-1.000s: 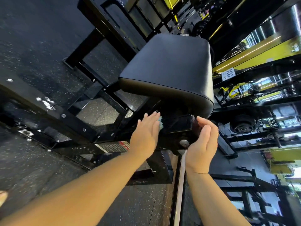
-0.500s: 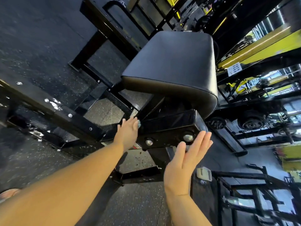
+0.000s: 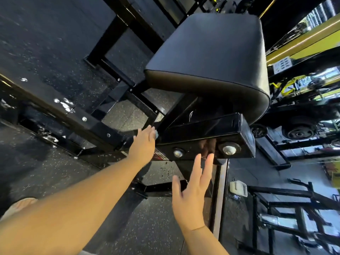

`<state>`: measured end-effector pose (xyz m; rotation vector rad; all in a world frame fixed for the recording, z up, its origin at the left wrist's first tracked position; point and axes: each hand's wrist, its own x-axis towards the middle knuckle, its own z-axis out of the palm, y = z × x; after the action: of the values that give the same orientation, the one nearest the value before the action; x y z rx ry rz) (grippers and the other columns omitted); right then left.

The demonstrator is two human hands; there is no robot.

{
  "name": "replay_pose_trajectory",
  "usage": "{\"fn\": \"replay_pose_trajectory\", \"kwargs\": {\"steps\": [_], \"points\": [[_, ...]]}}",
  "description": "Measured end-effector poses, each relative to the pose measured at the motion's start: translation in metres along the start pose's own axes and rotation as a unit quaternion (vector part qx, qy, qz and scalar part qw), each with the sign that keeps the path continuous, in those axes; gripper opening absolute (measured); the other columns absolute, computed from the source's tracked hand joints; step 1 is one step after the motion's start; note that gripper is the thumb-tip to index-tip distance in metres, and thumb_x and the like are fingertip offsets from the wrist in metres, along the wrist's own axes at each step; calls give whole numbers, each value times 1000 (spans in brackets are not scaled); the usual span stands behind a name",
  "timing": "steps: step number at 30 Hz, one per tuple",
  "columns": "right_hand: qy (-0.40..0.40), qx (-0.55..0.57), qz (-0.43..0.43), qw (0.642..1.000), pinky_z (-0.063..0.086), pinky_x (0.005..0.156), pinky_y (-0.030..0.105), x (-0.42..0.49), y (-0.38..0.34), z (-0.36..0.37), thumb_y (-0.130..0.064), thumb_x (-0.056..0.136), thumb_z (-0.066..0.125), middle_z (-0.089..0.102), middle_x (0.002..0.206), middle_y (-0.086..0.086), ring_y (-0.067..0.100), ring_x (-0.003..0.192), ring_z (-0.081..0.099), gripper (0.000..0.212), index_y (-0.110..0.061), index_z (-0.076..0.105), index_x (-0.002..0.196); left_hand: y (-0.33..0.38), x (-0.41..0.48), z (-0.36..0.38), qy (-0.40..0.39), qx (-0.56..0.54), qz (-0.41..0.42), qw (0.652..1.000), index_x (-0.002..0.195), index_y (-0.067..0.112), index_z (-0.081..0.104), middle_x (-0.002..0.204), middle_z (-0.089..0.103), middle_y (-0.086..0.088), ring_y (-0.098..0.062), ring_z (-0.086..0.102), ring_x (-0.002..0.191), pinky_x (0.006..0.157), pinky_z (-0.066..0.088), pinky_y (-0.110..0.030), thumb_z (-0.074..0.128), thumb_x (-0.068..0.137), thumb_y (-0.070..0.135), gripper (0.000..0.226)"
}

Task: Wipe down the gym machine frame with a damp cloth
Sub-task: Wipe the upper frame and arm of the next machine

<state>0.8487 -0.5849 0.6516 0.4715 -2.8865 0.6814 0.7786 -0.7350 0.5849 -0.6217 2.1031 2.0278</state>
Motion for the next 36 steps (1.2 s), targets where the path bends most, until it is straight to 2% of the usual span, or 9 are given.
{"fn": "replay_pose_trajectory", "kwargs": {"steps": [6, 9, 13, 18, 23, 27, 30, 34, 36], "points": [[-3, -3, -18, 1000, 9, 115, 26, 0, -3, 1, -29, 89, 55, -17, 157, -19, 12, 148, -3, 80, -42, 3, 149, 29, 0, 2, 7, -11, -10, 1000, 144, 18, 35, 154, 28, -4, -21, 15, 145, 117, 13, -40, 24, 104, 29, 43], [75, 16, -27, 997, 16, 116, 21, 11, -11, -11, -35, 89, 47, 12, 154, -16, 8, 144, 15, 70, -46, 11, 148, 70, -14, 9, 19, -19, 62, 998, 143, 18, 37, 152, 32, 0, -14, 23, 142, 117, 16, -32, 27, 103, 29, 42], [170, 78, -11, 982, 43, 94, 45, 36, -14, -37, -31, 89, 48, 41, 123, -17, 24, 112, 49, 37, -39, 42, 125, 132, -53, 20, 1, -64, 205, 977, 145, 25, 32, 151, 30, 11, -2, 21, 140, 116, 16, -25, 26, 103, 30, 43], [135, 162, 43, 977, 48, 88, 47, 37, -16, -56, -35, 91, 49, 57, 107, -6, 18, 104, 56, 17, -38, 51, 107, 182, -70, 26, -5, 19, 318, 948, 144, 26, 34, 152, 30, 11, -4, 19, 142, 109, 16, -18, 25, 102, 33, 43], [153, 243, 77, 955, 47, 87, 16, 38, -26, -72, -15, 91, 54, 56, 109, -8, 5, 103, 58, 30, -35, 46, 112, 161, -67, 23, 53, 116, 450, 884, 139, 17, 43, 148, 37, 0, -7, 21, 136, 106, 25, -26, 29, 99, 37, 47], [217, 303, 89, 924, 50, 86, 20, 38, -27, -81, -15, 88, 51, 49, 122, 8, 16, 110, 56, 40, -27, 41, 125, 110, -67, 30, 61, 112, 438, 890, 146, 34, 8, 153, 5, 15, -5, 4, 143, 111, 20, -34, 23, 95, 41, 53], [196, 320, 100, 922, 51, 91, 29, 43, -27, -87, -24, 89, 49, 47, 128, -1, 16, 111, 55, 42, -34, 40, 129, 101, -64, 35, 95, 139, 417, 893, 143, 38, -8, 152, -10, 19, -4, -14, 142, 114, 16, -43, 17, 96, 44, 53], [175, 388, 117, 897, 52, 89, 25, 45, -25, -93, -13, 100, 46, 54, 104, -39, 3, 107, 58, 32, -37, 43, 122, 120, -60, 40, 170, 220, 514, 811, 147, 15, 11, 154, 7, -7, -26, 1, 142, 114, 13, -47, 14, 102, 37, 50], [172, 410, 122, 887, 52, 87, 23, 45, -20, -92, -17, 100, 46, 55, 109, -35, 3, 108, 57, 28, -36, 45, 121, 116, -52, 37, 187, 287, 572, 745, 151, 14, 1, 157, -3, -7, -29, -2, 144, 118, 5, -42, 14, 103, 33, 53]]}}
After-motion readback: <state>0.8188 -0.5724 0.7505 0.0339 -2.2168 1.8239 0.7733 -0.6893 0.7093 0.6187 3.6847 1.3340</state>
